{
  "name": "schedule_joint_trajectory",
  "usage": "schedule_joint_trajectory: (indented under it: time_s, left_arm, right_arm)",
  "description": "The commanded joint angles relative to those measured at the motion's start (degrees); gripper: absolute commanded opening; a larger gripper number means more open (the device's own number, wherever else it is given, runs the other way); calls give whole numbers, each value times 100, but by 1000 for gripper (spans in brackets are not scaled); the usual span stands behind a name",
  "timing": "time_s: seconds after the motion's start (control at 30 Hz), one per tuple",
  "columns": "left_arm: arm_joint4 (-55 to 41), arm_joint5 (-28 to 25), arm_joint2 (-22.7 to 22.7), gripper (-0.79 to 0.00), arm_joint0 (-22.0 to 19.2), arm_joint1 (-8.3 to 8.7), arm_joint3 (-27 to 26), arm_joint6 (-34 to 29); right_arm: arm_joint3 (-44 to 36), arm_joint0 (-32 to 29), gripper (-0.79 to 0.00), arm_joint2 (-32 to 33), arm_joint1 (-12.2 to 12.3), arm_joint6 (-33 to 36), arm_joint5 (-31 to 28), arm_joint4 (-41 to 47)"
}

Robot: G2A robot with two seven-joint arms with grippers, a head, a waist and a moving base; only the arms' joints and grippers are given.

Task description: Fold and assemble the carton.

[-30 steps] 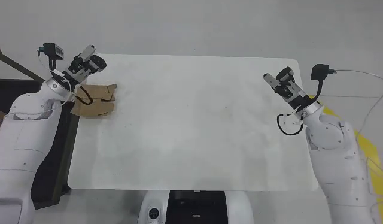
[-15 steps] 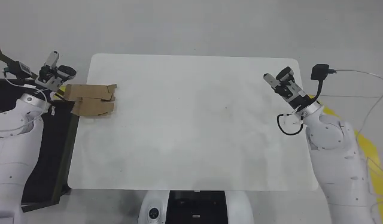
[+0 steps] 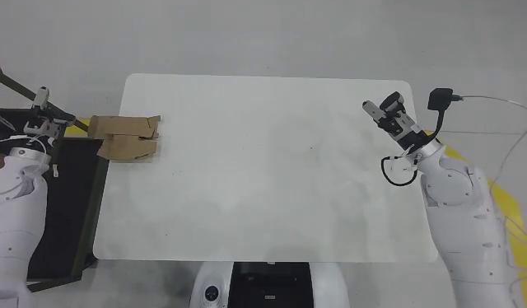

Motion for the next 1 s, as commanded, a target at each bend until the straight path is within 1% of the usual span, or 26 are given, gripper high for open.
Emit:
schedule_joint_trajectory:
  time_s: [0.0, 0.23, 0.43, 0.67, 0.97]
  left_arm:
    - [81, 52, 26, 0, -77, -13, 239, 29]
    - [553, 148, 230, 0, -346, -83, 1086, 153]
    - [608, 168, 492, 0, -567, -215, 1536, -197]
    - [683, 85, 721, 0, -853, -355, 1853, -465]
    - [839, 125, 910, 0, -1161, -470, 2102, -817]
  right_arm:
    - [0, 0, 0, 0, 0, 0, 0, 0]
    - [0, 0, 0, 0, 0, 0, 0, 0]
    - [0, 0, 0, 0, 0, 0, 0, 0]
    - [0, 0, 0, 0, 0, 0, 0, 0]
    - [0, 0, 0, 0, 0, 0, 0, 0]
